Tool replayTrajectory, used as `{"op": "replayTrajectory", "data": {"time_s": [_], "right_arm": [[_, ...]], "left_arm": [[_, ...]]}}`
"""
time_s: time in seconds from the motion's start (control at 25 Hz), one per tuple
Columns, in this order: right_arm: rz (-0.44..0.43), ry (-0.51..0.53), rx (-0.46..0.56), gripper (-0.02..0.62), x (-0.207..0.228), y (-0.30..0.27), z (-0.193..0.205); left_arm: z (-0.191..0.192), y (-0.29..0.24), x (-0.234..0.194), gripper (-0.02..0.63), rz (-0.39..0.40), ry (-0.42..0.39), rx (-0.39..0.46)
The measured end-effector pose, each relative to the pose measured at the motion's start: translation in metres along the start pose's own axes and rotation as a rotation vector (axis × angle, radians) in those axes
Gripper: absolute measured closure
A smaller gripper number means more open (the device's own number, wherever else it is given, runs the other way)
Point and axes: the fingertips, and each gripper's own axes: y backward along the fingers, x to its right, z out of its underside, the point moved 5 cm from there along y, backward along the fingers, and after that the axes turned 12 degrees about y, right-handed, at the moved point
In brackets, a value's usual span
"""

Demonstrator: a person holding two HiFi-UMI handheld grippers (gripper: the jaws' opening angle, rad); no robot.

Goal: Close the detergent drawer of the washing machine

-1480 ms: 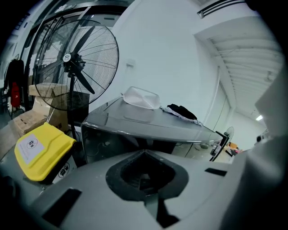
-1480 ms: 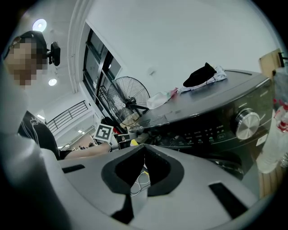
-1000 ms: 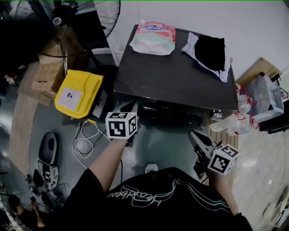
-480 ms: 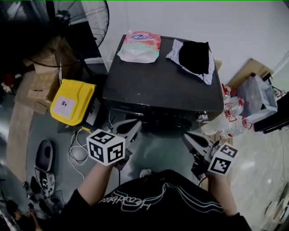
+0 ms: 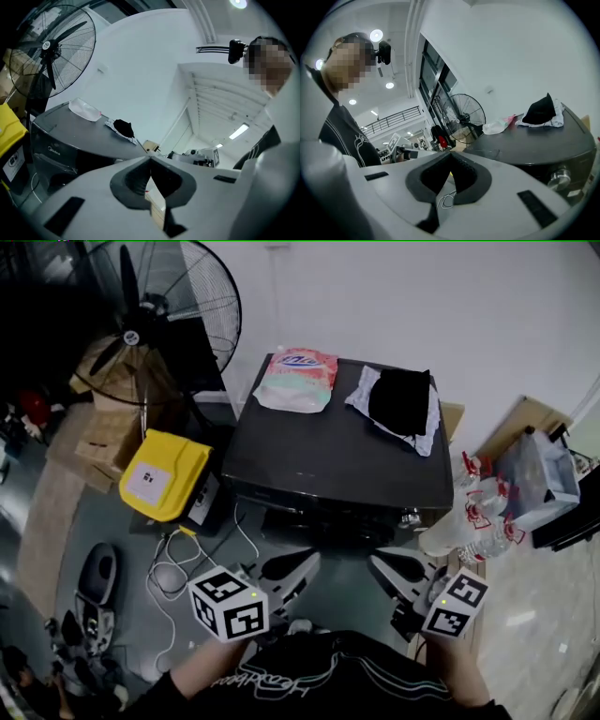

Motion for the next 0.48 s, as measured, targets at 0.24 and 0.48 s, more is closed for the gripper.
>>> {"op": "replayTrajectory", "data": {"time_s": [0.24,0.48], "right_arm": [[-0.007,0.02,0.035,0.569,-0.012,0.022,-0.005],[-0.008,0.059,0.072,0.569,-0.022,0.039,-0.015]], "left_arm": [[0.003,0.009,0.026,0.583,-0.043,-0.077,0.053],[0.005,0.014,0.052,0.583,-0.032,-0.102,0.09]]}}
